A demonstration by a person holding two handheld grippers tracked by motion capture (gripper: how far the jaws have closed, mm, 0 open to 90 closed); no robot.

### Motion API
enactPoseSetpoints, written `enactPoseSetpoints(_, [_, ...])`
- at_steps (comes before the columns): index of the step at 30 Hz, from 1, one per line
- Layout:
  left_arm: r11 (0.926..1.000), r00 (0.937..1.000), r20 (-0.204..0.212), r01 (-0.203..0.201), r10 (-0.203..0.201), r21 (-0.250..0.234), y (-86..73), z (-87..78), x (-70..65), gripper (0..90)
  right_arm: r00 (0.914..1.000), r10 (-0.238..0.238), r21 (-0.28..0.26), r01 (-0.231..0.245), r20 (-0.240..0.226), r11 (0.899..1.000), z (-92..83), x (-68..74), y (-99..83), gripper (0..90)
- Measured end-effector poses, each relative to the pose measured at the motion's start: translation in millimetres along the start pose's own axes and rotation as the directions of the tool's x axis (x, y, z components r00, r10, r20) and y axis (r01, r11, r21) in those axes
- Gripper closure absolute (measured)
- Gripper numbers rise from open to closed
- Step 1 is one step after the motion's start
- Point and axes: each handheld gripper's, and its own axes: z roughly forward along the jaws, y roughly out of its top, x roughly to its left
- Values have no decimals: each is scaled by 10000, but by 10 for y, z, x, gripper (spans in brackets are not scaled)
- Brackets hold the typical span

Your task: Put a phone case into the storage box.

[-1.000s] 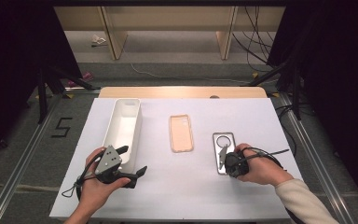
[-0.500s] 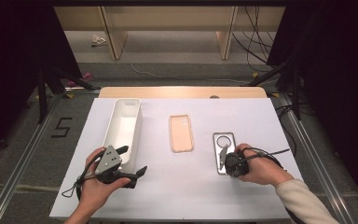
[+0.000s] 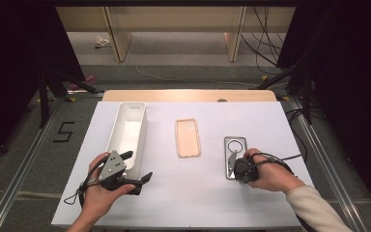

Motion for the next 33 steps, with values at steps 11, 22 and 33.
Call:
enactPoseSetpoints(11, [10000, 10000, -30, 2, -2, -18, 1, -4, 2, 46, 9992, -274, -190, 279, 296, 9994, -61, 17, 6, 890])
enactPoseSetpoints(22, [10000, 10000, -11, 14, -14, -35, 18, -7, -7, 51, 9955, -224, -947, 311, 921, 9950, -143, 43, -24, 890])
enactPoseSetpoints(33, [9977, 9981, -22, 614, -614, 283, 283, 84, -115, 118, 9855, 679, -3141, -159, 1553, 9493, -197, 117, -38, 891])
